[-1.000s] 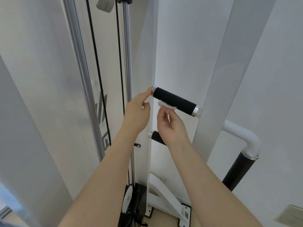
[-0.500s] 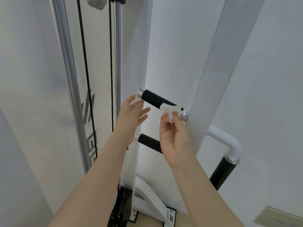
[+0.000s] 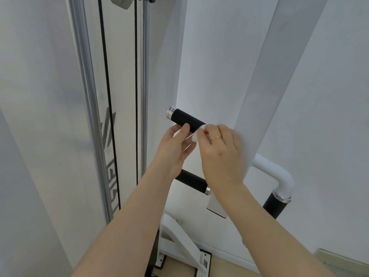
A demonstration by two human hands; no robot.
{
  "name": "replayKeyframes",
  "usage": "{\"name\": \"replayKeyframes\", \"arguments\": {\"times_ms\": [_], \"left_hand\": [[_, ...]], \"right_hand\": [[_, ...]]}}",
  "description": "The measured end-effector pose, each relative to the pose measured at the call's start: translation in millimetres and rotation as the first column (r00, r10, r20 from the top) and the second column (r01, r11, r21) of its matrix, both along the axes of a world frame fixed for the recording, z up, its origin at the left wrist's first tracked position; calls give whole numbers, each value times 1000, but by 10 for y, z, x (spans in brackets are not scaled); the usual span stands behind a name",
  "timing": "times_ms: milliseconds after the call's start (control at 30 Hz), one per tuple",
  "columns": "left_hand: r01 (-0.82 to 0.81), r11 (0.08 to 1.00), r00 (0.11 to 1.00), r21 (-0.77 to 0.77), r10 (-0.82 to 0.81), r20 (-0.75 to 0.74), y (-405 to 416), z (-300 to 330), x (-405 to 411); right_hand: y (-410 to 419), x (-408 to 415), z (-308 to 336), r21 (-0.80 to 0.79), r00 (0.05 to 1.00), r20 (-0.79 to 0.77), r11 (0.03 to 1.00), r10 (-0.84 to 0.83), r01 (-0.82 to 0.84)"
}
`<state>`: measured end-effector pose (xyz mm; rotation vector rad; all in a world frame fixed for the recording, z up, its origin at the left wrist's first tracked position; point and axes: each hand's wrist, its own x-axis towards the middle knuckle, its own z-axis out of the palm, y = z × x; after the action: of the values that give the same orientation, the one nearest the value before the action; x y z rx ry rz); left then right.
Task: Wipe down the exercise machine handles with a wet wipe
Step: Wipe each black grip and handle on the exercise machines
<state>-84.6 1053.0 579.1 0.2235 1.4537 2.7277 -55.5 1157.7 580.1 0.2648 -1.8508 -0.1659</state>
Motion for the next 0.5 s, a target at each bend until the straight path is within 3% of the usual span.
{"name": "replayKeyframes", "arguments": {"times_ms": [100,200,267,433,500], "left_hand": [[10,1000,1000,3,-10,-19,-8,11,-12],[-9,1000,1000,-5,9,-17,-21,10,-25],[-6,1000,1000,-15,6,-22,-6,9,-24],[-1,998,1000,59,2,-18,10,9,-51],[3,995,1000,95,-4,8,-31,28,-83]], "right_hand": [[-17,-51,137,89,998,58,996,-9,4],[177,41,71,183,998,-16,981,-55,57],[213,65,56,164,996,-38,982,-86,91],[-101,-139,181,38,955,297,999,-14,3],[-110,-160,188,36,938,345,999,-21,9]]}}
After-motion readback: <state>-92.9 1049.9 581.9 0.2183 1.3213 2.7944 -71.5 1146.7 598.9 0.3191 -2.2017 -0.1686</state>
